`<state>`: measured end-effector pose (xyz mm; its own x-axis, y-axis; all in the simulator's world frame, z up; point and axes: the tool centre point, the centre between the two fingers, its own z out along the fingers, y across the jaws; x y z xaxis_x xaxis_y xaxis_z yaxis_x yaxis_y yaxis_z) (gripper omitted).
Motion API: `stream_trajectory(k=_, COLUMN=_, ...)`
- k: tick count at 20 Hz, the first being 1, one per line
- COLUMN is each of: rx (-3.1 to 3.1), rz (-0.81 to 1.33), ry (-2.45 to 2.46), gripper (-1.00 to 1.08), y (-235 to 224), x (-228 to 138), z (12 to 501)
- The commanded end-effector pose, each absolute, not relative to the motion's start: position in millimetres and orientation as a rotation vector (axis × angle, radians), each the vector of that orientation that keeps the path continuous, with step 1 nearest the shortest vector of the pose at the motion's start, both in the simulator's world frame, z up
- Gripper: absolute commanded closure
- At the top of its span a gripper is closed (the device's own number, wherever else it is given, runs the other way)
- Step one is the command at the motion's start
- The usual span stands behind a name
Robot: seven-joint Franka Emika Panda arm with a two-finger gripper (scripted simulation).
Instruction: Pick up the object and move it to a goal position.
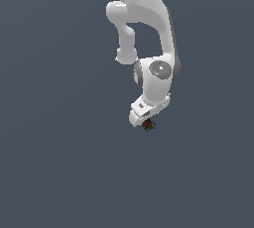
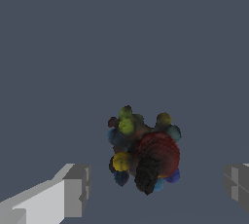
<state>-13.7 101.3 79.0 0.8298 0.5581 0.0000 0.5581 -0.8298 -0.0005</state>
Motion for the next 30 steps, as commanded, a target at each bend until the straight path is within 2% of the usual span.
stream_trajectory(k=1, rx=-3.004, rz=0.001, ry=-0.917, gripper=-0.92, y=101.2, x=-14.0, z=74.3)
stream_trajectory(k=9, rx=-3.002, rz=0.0, ry=-0.925, gripper=-0.92, y=101.6, x=-15.1, z=37.0)
stream_trajectory(k=14, rx=-3.002, rz=0.0, ry=-0.927, gripper=-0.92, y=101.8, x=-14.1, z=29.6)
stream_trajectory(k=15, rx=-3.002, rz=0.0, ry=-0.927, gripper=1.08, y=101.8, x=-14.1, z=29.6)
stream_trajectory(k=30, rx=-3.006, rz=-0.013, ry=-0.924, gripper=1.08, y=99.1, x=-12.7, z=40.8)
